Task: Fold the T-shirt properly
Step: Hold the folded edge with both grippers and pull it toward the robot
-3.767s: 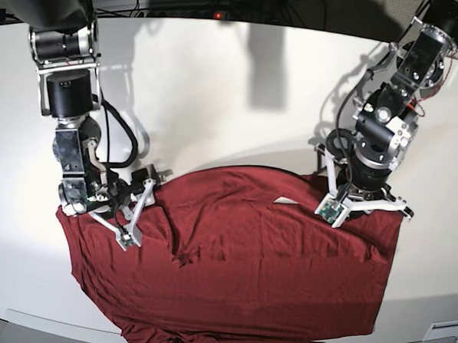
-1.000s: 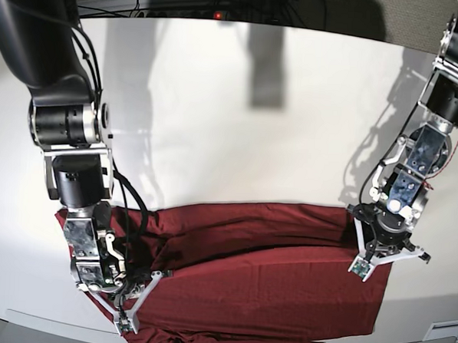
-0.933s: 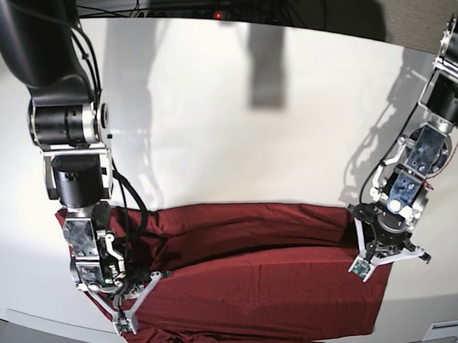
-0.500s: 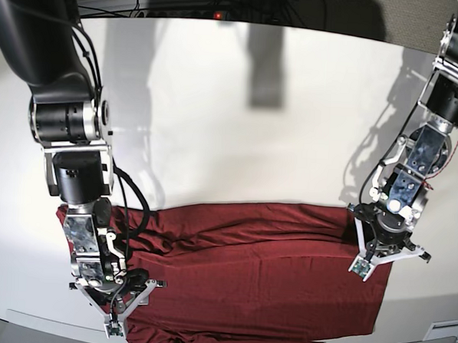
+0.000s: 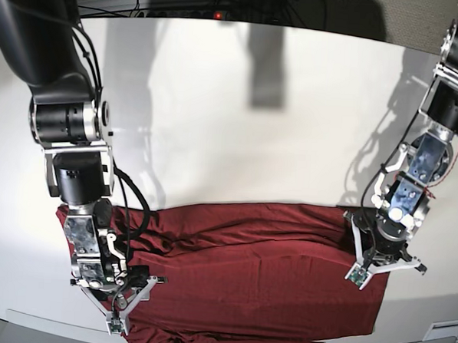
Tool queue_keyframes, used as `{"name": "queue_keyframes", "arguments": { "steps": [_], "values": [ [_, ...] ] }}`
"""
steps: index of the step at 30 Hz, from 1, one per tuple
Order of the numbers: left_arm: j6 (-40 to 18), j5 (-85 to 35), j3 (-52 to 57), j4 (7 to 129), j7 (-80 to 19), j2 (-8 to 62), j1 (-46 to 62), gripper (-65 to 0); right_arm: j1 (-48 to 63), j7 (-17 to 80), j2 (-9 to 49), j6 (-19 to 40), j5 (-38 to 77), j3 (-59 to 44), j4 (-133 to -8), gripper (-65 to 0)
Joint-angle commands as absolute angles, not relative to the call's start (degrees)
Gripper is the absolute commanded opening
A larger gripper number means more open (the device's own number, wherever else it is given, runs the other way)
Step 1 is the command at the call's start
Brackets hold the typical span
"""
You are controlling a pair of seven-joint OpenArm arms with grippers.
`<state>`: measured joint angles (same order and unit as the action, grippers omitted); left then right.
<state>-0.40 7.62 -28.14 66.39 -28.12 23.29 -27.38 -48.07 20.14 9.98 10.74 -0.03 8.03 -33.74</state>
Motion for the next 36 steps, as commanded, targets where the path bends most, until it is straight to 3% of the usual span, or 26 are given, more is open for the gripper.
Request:
{"name": "queue_keyframes", "arguments": {
  "steps": [1,5,8,11,20,26,36],
  "values": [
    [0.34,8.29,-27.79,66.08,-26.87,23.68,-29.93,-65.0,-50.61,18.94,10.15,10.44,-0.08,7.9,-34.7,-37.4],
    [0.32,8.38,-27.79,61.71,-25.56,23.7,-32.45,-65.0,-50.61,18.94,10.15,10.44,-0.08,7.9,-34.7,-37.4],
    [0.34,8.51,-27.79,60.25,-22.98,23.68,-33.19,-41.7,-50.61,18.9,10.15,10.44,-0.08,7.9,-34.7,-37.4],
    [0.34,8.49,-27.79,60.12,-21.91,23.66,-33.21,-31.9,-50.61,18.85,10.15,10.44,-0.08,7.9,-34.7,-37.4],
    [0.36,8.25,-27.79,60.07,-20.99,23.66,-33.36,-31.7,-50.61,18.9,10.13,10.44,0.3,7.9,-34.7,-37.4],
    [0.3,-9.72,-27.79,60.1,-23.33,23.18,-33.36,-31.8,-48.38,20.45,11.11,10.7,-0.05,7.9,-34.7,-37.4],
    [0.62,-11.0,-22.02,52.01,-23.92,13.15,-33.32,-31.8,-39.07,14.72,14.96,12.08,0.14,7.9,-34.7,-37.4]
  ]
}}
